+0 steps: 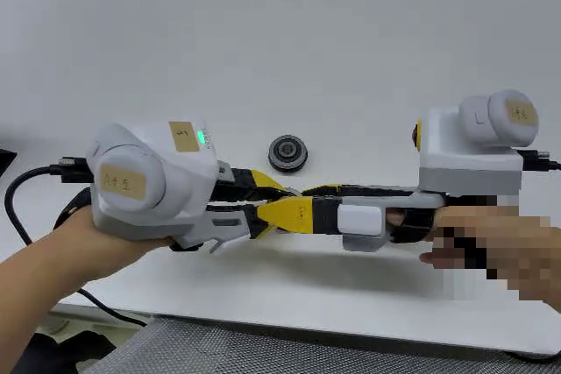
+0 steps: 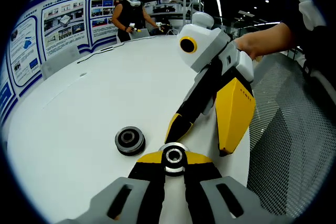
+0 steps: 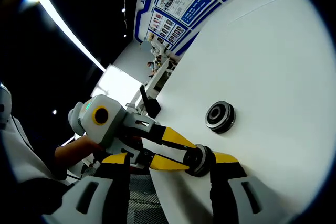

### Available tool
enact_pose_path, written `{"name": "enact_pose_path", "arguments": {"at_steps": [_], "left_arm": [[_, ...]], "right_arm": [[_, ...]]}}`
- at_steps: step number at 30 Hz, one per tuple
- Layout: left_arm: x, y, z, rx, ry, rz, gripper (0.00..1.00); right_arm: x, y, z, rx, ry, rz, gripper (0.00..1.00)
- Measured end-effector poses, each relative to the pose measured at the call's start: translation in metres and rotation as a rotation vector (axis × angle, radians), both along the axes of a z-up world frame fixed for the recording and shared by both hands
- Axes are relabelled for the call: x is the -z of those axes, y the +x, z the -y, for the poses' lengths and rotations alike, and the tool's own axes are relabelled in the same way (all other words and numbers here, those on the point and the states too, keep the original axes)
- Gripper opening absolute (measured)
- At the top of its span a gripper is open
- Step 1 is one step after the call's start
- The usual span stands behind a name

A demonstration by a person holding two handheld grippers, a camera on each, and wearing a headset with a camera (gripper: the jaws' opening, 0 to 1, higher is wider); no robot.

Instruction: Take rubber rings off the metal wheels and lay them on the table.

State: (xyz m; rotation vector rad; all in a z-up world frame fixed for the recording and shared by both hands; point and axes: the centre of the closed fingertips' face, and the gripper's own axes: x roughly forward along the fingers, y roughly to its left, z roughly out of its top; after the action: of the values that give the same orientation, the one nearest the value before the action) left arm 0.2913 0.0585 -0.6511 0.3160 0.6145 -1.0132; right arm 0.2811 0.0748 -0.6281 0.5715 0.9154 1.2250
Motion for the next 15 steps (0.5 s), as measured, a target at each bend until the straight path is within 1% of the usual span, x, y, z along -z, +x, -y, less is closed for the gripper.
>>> {"name": "enact_pose_path", "arguments": {"at_steps": [3, 11, 15], "left_arm": [[0.0002, 0.0, 0.0001, 0.006, 0.012, 0.003, 0.12], [0.0005, -0.0001, -0.0002, 0.002, 0.007, 0.003, 0.12], [0.0005, -0.0002, -0.0002, 0.001, 0.005, 0.004, 0.12]], "right_arm": [[-0.0005, -0.0015, 0.0016, -0.01, 0.003, 0.001, 0.62], [-0.0002, -0.0049, 0.0077, 0.002, 0.028, -0.035, 0.6], [-0.0008, -0.0069, 0.0099, 0.015, 0.039, -0.04, 0.58]]}}
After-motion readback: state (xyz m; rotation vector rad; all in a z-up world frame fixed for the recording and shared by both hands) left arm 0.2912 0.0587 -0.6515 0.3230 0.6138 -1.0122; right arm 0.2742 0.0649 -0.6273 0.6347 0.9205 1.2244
